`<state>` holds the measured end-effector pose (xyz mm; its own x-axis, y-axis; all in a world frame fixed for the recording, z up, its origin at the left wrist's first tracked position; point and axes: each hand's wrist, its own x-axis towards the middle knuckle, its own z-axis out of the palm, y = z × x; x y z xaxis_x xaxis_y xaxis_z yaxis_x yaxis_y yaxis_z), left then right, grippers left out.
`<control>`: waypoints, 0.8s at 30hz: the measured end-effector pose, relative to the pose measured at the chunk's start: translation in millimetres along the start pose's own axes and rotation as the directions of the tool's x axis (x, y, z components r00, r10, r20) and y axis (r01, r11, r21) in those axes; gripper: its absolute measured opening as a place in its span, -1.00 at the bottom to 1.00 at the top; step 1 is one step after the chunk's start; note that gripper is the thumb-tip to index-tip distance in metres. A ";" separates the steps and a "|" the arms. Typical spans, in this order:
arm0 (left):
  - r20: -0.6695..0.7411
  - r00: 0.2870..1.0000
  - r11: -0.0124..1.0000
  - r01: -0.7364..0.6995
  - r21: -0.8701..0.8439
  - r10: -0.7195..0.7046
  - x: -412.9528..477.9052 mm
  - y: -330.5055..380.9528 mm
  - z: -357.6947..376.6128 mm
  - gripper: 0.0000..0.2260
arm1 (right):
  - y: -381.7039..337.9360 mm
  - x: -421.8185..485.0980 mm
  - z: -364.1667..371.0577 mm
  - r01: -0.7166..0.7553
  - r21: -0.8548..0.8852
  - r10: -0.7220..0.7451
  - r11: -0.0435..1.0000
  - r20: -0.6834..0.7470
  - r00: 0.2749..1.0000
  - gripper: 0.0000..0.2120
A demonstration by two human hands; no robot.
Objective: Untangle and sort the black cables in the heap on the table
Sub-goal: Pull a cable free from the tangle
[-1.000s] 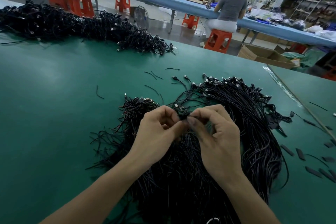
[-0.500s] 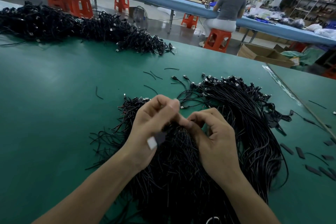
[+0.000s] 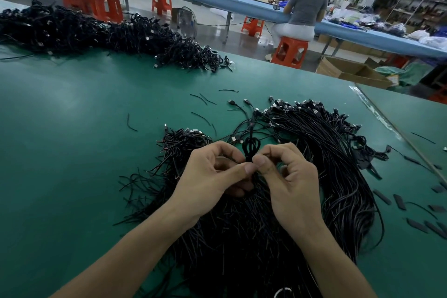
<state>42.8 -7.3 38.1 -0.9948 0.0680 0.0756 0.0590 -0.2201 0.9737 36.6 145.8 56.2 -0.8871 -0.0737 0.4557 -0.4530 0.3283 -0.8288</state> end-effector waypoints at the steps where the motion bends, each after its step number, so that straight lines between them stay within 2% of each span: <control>1: 0.010 1.000 0.999 0.014 -0.043 -0.013 -0.7 0.9 1.1 -0.87 | -0.1 0.0 -0.1 -0.010 0.017 0.010 1.000 -0.003 1.000 -0.95; 2: 0.020 0.999 0.995 0.034 -0.097 -0.032 -2.0 4.3 3.0 -0.94 | 0.0 -0.1 0.1 -0.026 0.036 0.026 0.999 -0.004 1.000 -0.95; 5: 0.069 0.992 0.952 0.121 -0.280 -0.105 -2.2 6.8 2.2 -0.64 | 4.2 -1.7 0.4 -0.070 0.047 0.071 0.996 -0.005 0.997 -0.88; 8: 0.050 0.987 0.907 0.163 -0.388 -0.156 -0.4 10.6 5.9 -0.78 | 8.6 -3.3 2.6 -0.075 0.039 0.075 0.996 0.002 0.997 -0.93; 10: -0.016 0.991 0.918 0.118 -0.380 -0.134 -0.1 9.4 8.3 -0.75 | 8.8 -4.7 5.0 -0.050 0.026 0.049 0.998 0.012 0.999 -0.94; 13: -0.096 0.993 0.963 0.040 -0.265 -0.067 0.4 6.6 7.3 -0.63 | 8.5 -6.4 6.7 -0.017 0.015 0.016 1.000 0.028 0.999 -0.92; 16: -0.081 0.996 0.981 -0.045 -0.191 0.030 2.2 5.0 2.2 -0.60 | 9.4 -6.5 6.3 -0.064 0.070 0.062 0.995 0.033 0.998 -0.94; 17: -0.056 0.994 0.987 -0.096 -0.131 0.089 3.7 5.1 0.7 -0.65 | 10.1 -6.2 5.6 -0.092 0.104 0.088 0.990 0.041 0.995 -0.92; 19: -0.005 0.977 0.973 -0.212 0.095 0.214 7.8 9.1 -2.8 -0.68 | 14.8 -4.0 2.8 -0.183 0.151 0.172 0.971 0.084 0.982 -0.89; 21: 0.013 0.947 0.878 -0.302 0.371 0.320 17.3 14.4 -10.4 -0.69 | 28.7 0.8 -6.8 -0.250 0.020 0.245 0.968 0.141 0.959 -0.91; 24: -0.110 0.916 0.753 -0.243 0.611 0.385 40.7 25.2 -33.5 -0.70 | 62.8 9.1 -31.9 -0.326 -0.342 0.389 0.881 0.135 0.911 -0.94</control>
<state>1.0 -42.6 58.4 -0.8979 -0.1298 0.4207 0.3370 0.4121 0.8465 2.9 195.8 18.7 -0.9966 -0.0664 0.0492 -0.0803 0.6355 -0.7679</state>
